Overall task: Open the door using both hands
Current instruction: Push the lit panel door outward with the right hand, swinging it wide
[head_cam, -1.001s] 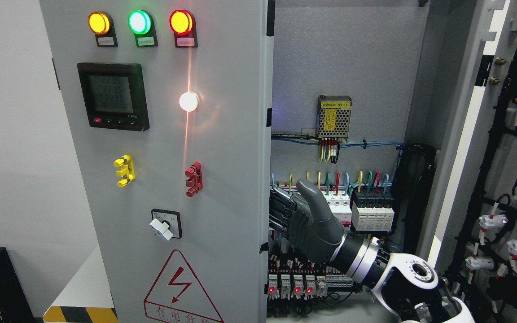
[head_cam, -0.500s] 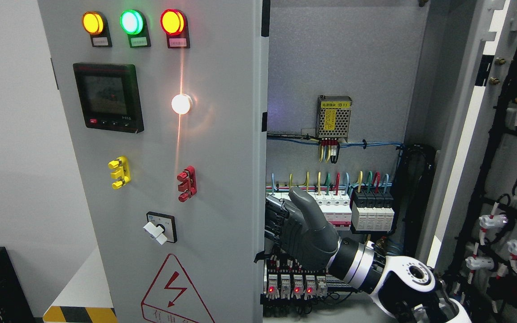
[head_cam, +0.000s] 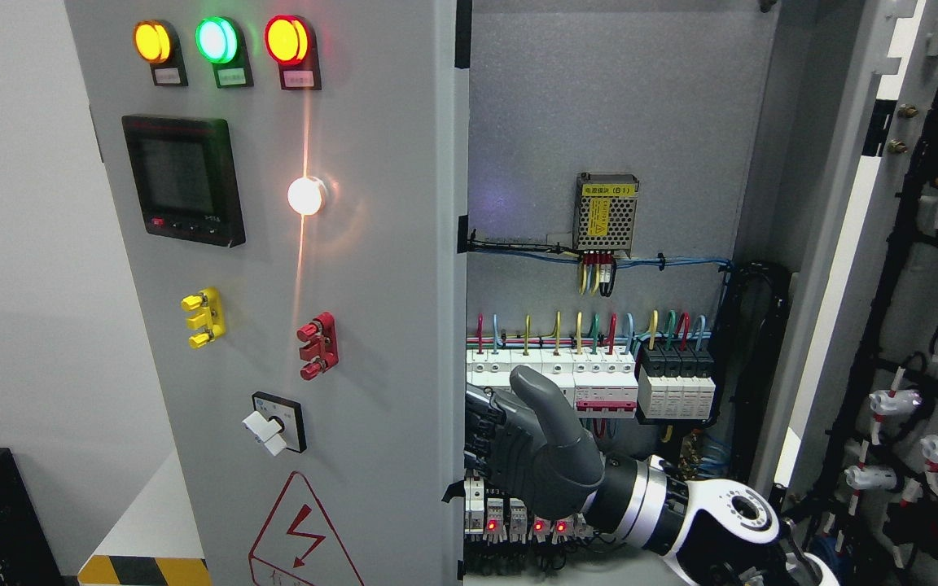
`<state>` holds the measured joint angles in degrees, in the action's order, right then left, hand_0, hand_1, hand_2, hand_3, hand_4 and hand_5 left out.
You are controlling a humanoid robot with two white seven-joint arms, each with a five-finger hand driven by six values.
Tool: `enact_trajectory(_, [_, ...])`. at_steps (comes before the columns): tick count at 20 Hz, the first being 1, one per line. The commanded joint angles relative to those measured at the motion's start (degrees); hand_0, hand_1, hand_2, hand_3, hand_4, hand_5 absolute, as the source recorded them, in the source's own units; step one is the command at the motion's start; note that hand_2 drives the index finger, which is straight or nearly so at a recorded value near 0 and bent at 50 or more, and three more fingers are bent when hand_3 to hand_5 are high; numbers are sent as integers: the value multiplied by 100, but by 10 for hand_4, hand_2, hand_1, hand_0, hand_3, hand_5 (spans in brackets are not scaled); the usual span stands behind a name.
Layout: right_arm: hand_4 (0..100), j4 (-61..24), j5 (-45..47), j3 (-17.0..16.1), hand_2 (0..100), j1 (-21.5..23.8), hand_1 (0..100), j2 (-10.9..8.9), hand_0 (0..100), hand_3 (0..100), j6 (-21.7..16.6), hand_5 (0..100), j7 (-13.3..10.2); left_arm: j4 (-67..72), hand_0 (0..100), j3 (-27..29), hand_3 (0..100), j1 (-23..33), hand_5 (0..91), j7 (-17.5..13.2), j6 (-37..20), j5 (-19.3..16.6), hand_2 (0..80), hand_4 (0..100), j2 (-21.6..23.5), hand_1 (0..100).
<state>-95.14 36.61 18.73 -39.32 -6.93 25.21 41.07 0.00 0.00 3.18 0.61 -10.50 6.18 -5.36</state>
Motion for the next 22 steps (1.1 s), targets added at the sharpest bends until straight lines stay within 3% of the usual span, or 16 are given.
enact_trajectory(1, [0, -303, 162, 307, 0, 100, 0, -107, 0, 0, 212, 0, 93, 123, 0, 132, 0, -1, 0, 1, 4, -2, 0, 0, 0, 0])
enact_trajectory(4, [0, -417, 179, 377, 0, 135, 0, -107, 0, 0, 318, 0, 226, 123, 0, 132, 0, 7, 0, 1, -4, 6, 0, 0, 0, 0])
enact_trajectory(9, [0, -637, 179, 588, 0, 240, 0, -195, 0, 0, 318, 0, 235, 123, 0, 132, 0, -1, 0, 1, 4, -2, 0, 0, 0, 0])
enact_trajectory(22, [0, -787, 144, 1019, 0, 355, 0, -160, 0, 0, 301, 0, 200, 123, 0, 132, 0, -1, 0, 1, -4, -2, 0, 0, 0, 0])
